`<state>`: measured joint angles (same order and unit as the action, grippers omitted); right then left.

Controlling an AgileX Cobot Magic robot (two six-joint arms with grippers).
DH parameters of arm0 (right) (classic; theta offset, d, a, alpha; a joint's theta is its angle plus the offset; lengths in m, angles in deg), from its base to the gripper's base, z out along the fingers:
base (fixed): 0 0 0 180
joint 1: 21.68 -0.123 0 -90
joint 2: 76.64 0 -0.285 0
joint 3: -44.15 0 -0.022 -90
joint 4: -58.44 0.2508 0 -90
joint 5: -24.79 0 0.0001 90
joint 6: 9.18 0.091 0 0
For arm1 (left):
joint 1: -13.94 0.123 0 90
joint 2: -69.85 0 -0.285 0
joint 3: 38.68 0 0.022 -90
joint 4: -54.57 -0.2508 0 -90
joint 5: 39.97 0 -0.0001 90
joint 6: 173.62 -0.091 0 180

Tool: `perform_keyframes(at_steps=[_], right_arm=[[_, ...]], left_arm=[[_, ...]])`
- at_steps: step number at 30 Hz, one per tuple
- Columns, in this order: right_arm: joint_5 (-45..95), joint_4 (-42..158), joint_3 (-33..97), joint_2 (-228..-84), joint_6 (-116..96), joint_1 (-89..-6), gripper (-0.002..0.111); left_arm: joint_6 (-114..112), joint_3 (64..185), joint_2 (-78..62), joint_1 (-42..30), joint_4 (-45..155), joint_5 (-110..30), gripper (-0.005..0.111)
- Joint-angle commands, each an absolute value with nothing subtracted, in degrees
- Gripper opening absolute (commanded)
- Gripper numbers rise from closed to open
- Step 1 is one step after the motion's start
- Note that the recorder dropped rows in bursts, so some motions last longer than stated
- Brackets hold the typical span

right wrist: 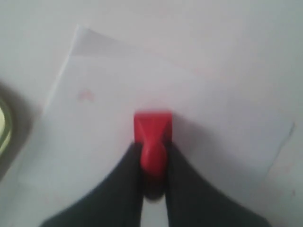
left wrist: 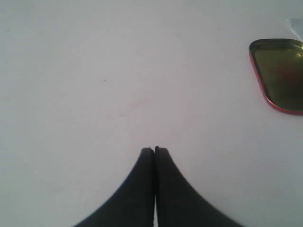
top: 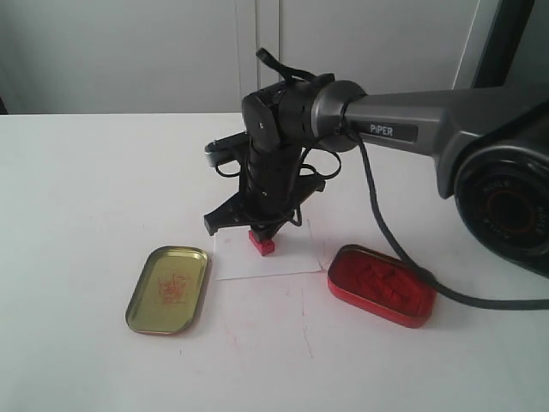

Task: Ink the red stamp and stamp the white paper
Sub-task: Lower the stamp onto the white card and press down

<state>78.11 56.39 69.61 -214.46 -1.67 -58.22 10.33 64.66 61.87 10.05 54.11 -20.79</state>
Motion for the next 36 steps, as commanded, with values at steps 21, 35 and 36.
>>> perform_keyframes(at_steps=[21, 35, 36], right_arm=[[82.5, 56.07, 69.49, -225.28, -1.39, -58.23, 0.0], [83.03, 56.91, 69.49, -226.91, -1.39, -58.23, 0.0], [83.18, 56.91, 69.49, -226.9, -1.39, -58.23, 0.0]], left_arm=[[10.44, 64.11, 62.07, 10.09, 54.1, -19.86, 0.0], [10.44, 64.11, 62.07, 10.09, 54.1, -19.86, 0.0], [10.44, 64.11, 62.07, 10.09, 54.1, -19.86, 0.0]])
